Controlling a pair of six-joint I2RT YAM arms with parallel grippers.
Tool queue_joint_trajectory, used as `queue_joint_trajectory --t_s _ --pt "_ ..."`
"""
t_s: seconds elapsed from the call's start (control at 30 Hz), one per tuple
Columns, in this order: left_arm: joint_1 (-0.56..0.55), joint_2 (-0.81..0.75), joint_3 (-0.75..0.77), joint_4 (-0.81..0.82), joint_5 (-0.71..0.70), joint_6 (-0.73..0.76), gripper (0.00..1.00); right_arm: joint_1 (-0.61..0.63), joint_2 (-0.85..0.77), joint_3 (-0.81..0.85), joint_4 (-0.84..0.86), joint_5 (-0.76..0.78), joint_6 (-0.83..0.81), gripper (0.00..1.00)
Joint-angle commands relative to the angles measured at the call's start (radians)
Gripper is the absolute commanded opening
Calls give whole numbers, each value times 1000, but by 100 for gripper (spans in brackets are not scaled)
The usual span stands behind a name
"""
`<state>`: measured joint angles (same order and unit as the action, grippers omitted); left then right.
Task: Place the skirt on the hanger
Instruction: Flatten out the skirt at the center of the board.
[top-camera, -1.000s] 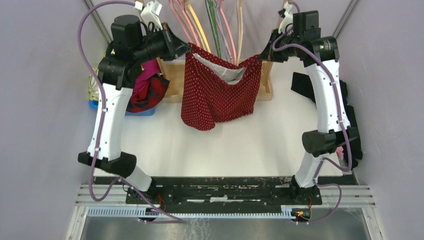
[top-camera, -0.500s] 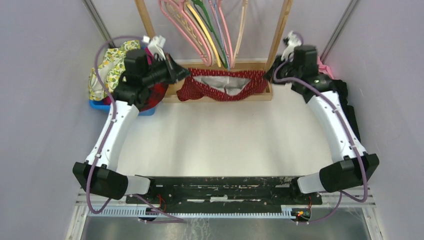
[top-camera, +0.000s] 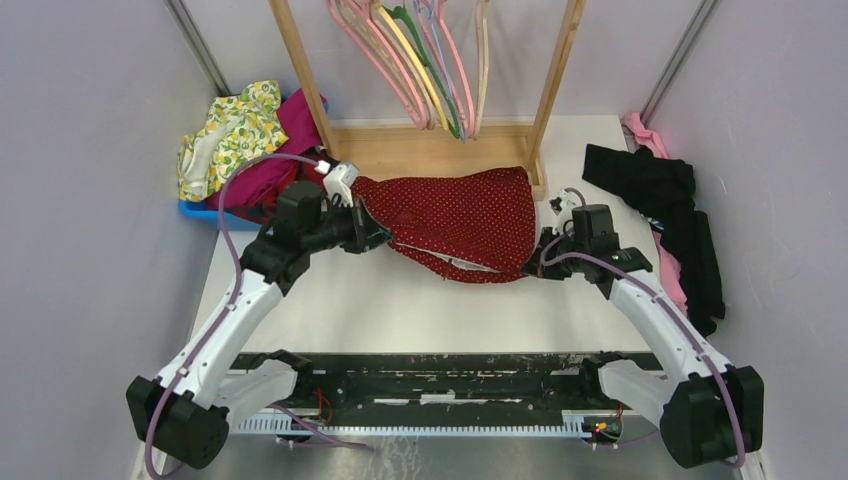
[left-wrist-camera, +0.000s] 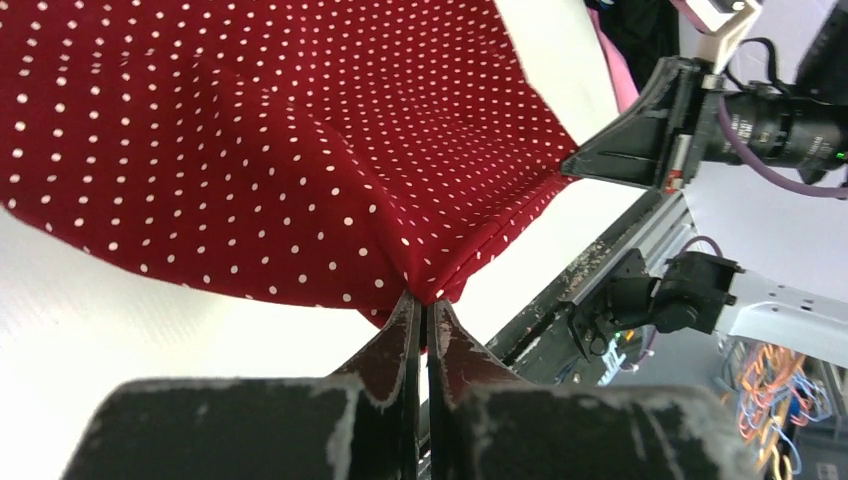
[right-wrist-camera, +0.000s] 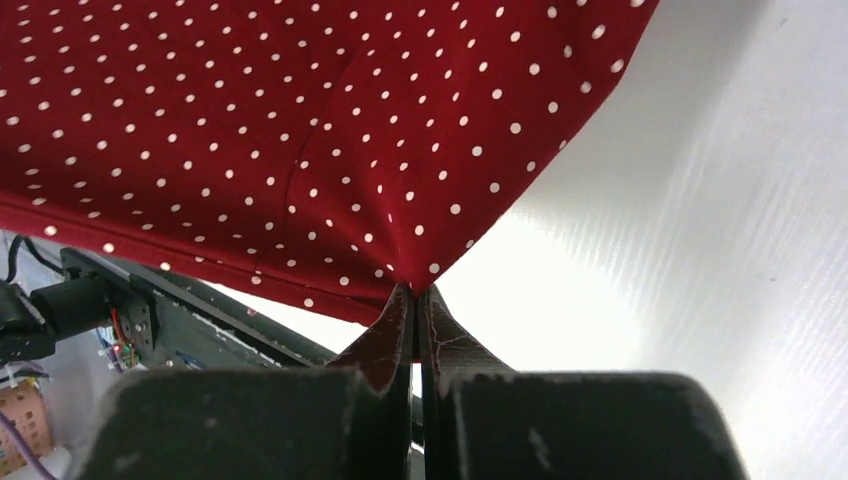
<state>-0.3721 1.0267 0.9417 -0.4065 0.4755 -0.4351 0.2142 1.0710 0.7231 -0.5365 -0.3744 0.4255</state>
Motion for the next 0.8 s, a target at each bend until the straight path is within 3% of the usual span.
queue_joint_trajectory --t_s 0.0,0.2,0.43,0.77 --pt "-11 -65 -79 -38 -85 -22 3 -2 -35 -61 -19 -26 19 1" --pt "-15 -131 -185 -89 -125 -43 4 -1 -38 -94 -42 -33 61 1" --pt "-22 -146 -192 -129 -147 -66 5 28 -147 -175 -39 -72 143 1" --pt "-38 -169 -185 -209 -150 -96 18 73 -209 -253 -22 -69 203 1"
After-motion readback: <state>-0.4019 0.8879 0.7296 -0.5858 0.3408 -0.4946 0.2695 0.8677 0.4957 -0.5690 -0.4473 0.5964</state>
